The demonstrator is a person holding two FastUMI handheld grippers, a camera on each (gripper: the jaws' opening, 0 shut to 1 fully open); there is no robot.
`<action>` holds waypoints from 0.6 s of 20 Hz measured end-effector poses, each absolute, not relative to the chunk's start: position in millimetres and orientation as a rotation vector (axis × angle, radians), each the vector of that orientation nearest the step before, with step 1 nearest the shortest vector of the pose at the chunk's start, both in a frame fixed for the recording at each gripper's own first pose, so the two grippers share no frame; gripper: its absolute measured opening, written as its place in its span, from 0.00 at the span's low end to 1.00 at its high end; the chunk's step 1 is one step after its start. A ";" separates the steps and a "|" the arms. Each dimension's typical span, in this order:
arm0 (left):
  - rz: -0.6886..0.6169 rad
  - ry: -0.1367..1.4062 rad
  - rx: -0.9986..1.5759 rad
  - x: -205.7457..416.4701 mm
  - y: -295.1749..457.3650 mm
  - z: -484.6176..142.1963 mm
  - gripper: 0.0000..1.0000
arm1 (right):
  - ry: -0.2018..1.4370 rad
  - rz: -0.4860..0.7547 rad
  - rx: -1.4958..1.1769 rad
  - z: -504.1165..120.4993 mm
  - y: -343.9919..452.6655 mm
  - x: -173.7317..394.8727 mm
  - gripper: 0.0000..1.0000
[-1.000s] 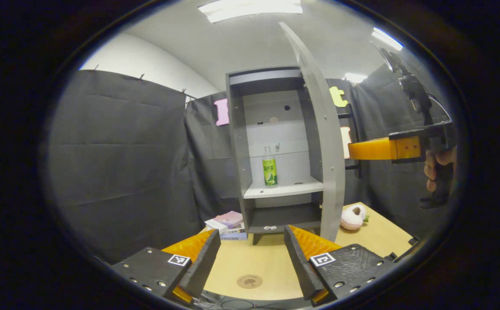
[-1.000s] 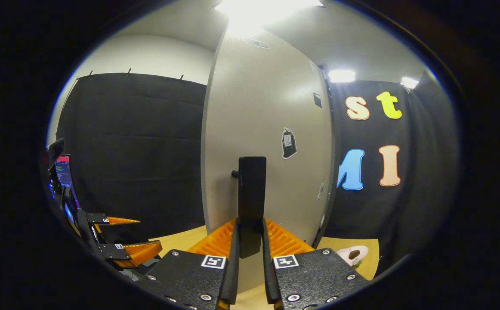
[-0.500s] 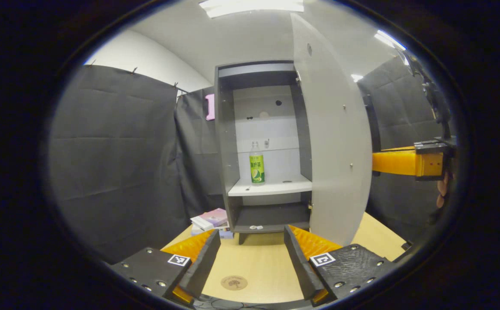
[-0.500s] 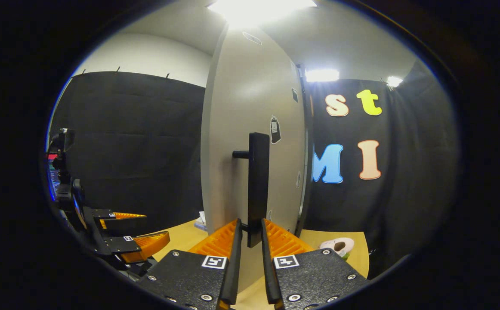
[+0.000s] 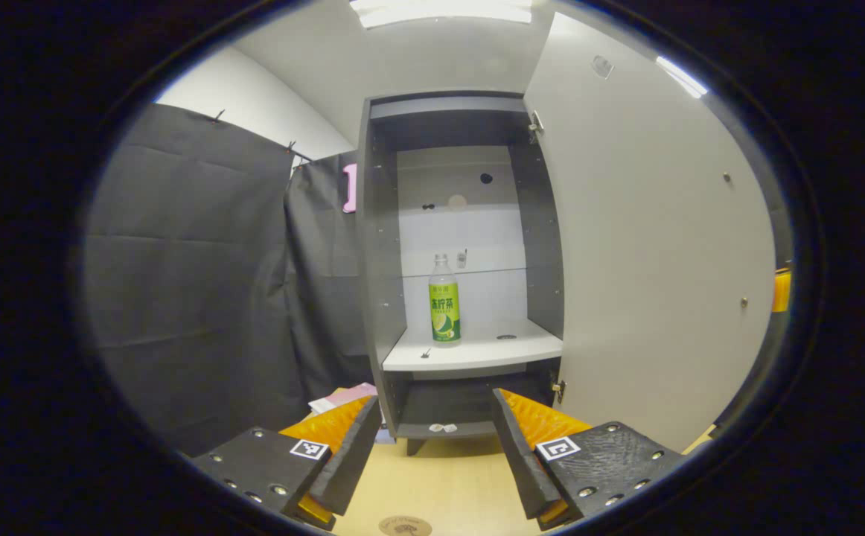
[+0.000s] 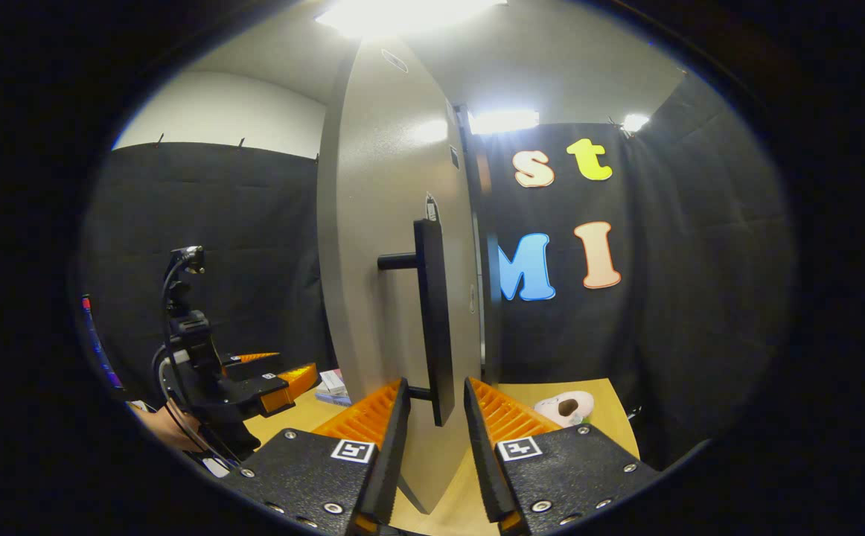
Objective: Open the cabinet door with the right hand, grasp the bottle in the cabinet with the left hand and place it on the coaster, then close the cabinet door with the right hand.
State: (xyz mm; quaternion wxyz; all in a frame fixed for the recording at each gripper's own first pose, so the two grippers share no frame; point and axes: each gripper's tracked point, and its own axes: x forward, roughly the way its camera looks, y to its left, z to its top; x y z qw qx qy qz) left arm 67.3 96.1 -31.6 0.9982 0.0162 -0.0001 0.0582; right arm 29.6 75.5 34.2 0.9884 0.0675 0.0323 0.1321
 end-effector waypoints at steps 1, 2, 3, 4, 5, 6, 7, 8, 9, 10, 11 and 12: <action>0.104 0.000 0.037 83.8 95.2 -31.3 0.85 | 0.068 0.240 0.136 32.9 70.6 31.2 0.49; 0.096 -0.001 0.040 98.5 94.6 -30.0 0.85 | 0.070 0.208 0.130 33.7 65.9 31.3 0.56; 0.086 -0.008 0.040 113.8 92.7 -26.4 0.85 | 0.072 0.179 0.117 32.6 60.0 30.9 0.61; 0.078 -0.017 0.042 128.3 92.7 -22.7 0.86 | 0.070 0.149 0.106 33.0 53.7 30.2 0.71; 0.068 -0.028 0.048 144.7 92.2 -19.2 0.85 | 0.070 0.121 0.105 32.4 48.1 31.1 0.74; 0.062 -0.039 0.054 163.4 91.3 -16.6 0.86 | 0.073 0.095 0.112 32.0 44.0 30.9 0.80; 0.057 -0.041 0.052 182.3 92.3 -16.1 0.85 | 0.076 0.073 0.122 30.8 42.3 31.0 0.82; 0.050 -0.041 0.045 199.7 92.4 -17.0 0.84 | 0.080 0.057 0.136 30.0 42.1 30.0 0.86; 0.054 -0.044 0.038 217.0 95.3 -15.9 0.85 | 0.084 0.044 0.148 29.4 42.5 29.6 0.87; 0.053 -0.049 0.033 233.5 97.9 -14.0 0.85 | 0.086 0.030 0.151 29.2 42.9 28.8 0.91; 0.055 -0.056 0.033 248.0 100.7 -10.8 0.85 | 0.084 0.009 0.144 29.1 39.1 28.2 0.92; 0.055 -0.064 0.041 259.3 103.3 -9.0 0.85 | 0.080 -0.009 0.133 30.8 35.6 27.0 0.94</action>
